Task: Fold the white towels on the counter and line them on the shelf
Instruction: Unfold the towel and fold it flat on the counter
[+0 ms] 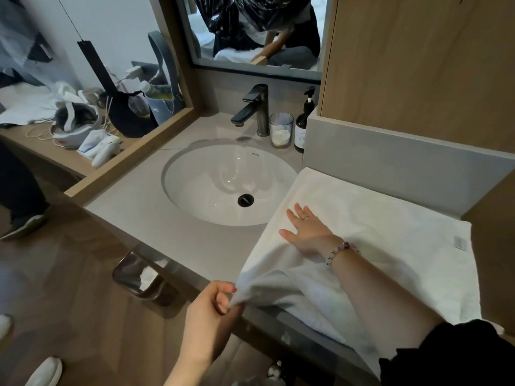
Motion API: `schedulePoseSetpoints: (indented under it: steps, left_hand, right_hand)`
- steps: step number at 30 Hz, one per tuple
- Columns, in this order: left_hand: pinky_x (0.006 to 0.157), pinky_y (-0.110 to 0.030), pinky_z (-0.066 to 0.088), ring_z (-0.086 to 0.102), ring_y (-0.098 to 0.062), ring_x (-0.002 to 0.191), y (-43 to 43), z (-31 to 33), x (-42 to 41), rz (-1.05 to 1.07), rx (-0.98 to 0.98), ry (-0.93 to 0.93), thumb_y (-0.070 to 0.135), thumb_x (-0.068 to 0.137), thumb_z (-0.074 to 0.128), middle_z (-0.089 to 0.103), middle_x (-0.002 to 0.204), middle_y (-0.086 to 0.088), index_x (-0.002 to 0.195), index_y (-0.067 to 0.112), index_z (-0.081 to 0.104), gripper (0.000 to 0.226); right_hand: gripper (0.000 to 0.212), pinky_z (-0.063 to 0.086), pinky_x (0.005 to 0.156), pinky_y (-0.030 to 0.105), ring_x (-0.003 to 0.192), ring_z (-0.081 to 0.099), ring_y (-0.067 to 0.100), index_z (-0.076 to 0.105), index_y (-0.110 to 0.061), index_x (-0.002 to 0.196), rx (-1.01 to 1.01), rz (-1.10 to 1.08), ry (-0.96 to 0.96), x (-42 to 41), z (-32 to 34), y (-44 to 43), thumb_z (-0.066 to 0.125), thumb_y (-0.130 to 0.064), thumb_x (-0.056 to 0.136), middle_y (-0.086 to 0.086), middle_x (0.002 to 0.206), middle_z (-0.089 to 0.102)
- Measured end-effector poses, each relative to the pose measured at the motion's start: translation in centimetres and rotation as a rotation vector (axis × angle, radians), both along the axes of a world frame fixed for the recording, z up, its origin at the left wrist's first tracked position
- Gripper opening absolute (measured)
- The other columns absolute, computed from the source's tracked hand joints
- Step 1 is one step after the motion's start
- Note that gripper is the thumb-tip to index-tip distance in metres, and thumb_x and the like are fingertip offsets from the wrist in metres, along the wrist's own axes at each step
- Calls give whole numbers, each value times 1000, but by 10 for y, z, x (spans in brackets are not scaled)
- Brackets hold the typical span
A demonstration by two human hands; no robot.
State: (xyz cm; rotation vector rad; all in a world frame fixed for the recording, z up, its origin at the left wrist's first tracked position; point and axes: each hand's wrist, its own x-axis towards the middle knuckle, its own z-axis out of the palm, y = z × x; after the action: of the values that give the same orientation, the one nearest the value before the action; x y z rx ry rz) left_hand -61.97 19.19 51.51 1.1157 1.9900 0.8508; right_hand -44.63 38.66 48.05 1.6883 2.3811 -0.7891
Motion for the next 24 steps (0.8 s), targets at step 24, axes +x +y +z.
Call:
schedulePoseSetpoints:
  steps: [24]
  left_hand:
    - [97,-30,42,56,-26,105,-1,-16,21,696,30,-880,-8,90,45,54,130,-18,131,-1,49,42]
  right_hand:
    - [75,3,119,32,145,-13,14,0,-21,152,1,-12,26,3,-2,-1,38,-53,95,-3,158,-13]
